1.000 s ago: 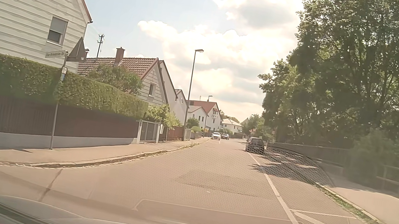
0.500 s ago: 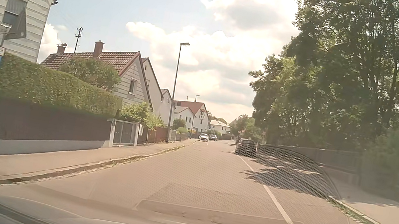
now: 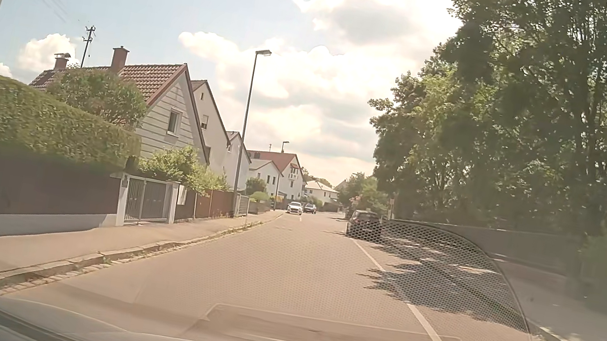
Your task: Follow the waypoints while adhering to traffic rules and regulations
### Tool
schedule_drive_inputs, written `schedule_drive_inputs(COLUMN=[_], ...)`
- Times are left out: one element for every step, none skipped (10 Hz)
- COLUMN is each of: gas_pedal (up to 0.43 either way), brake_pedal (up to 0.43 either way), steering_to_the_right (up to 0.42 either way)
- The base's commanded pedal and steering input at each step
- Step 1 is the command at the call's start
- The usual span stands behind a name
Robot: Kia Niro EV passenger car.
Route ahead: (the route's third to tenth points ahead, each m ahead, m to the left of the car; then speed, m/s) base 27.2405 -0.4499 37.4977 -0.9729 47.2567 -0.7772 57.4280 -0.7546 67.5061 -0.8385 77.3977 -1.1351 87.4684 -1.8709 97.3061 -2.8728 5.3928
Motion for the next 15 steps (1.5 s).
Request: schedule_drive_inputs(gas_pedal=[0.110,0.110,0.110,0.110,0.130,0.130,0.130,0.130,0.130,0.130,0.130,0.130,0.130,0.130,0.130], brake_pedal=[0.000,0.000,0.000,0.000,0.000,0.000,0.000,0.000,0.000,0.000,0.000,0.000,0.000,0.000,0.000], steering_to_the_right=[0.026,0.025,0.022,0.015,0.007,0.002,-0.001,-0.002,-0.005,-0.009,-0.011,-0.012,-0.012,-0.011,-0.011])
